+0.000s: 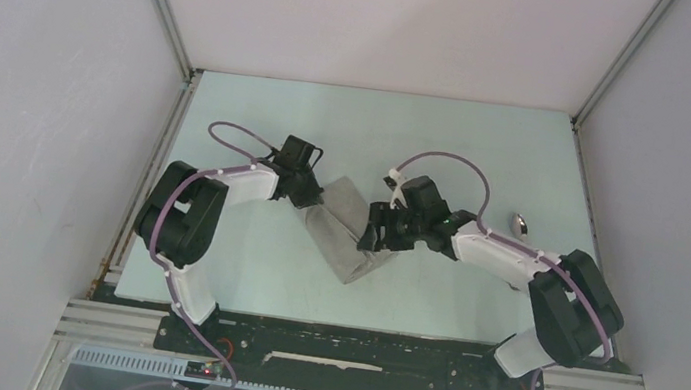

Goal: Fold the napkin into a case and place the utensils inside

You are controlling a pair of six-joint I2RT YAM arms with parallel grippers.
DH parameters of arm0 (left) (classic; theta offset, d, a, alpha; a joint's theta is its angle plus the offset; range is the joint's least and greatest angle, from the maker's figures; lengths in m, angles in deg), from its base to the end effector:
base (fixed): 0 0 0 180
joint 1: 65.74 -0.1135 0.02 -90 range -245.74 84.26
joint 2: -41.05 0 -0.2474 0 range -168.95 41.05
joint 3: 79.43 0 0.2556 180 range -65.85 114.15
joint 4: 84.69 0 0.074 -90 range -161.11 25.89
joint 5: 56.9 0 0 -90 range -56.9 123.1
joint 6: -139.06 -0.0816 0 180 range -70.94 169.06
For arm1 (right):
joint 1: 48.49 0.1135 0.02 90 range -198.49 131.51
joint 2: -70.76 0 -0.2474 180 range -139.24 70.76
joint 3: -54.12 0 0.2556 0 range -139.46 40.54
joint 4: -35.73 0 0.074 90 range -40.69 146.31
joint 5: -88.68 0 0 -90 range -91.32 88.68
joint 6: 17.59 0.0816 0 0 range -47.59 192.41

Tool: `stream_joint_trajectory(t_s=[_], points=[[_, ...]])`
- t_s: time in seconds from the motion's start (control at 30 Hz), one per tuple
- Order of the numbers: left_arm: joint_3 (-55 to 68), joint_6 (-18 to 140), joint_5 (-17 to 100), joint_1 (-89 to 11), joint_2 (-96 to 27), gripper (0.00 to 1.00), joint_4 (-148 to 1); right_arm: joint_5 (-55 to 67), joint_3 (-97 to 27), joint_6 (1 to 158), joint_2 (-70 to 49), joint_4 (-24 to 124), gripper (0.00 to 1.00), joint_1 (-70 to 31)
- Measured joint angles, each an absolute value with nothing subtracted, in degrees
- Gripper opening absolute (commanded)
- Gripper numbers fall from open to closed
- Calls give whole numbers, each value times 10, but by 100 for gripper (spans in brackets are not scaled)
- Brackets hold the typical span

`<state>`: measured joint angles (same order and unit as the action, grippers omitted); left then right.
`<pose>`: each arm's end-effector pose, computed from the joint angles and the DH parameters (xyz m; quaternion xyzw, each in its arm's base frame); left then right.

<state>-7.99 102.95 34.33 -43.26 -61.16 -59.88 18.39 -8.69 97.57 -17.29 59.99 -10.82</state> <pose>0.3503 -0.1469 0.0962 -0.2555 0.9204 -0.1910 0.2262 0.2529 0.2300 0.1371 -0.1596 0.9124 0.3148 0.2073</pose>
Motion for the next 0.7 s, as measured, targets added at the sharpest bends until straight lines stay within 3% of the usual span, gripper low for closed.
stream_joint_trajectory(t_s=[0.23, 0.43, 0.53, 0.7], points=[[-80, 1031, 343, -433, -612, 0, -599, 116, -157, 944, -218, 603, 69, -32], [-80, 1031, 343, -433, -612, 0, -600, 110, -156, 945, -227, 624, 66, -43], [-80, 1031, 346, -433, -612, 11, -600, 103, -150, 944, -235, 623, 66, -45], [-80, 1023, 355, -434, -610, 46, -602, 65, -150, 939, -280, 613, 50, -33]])
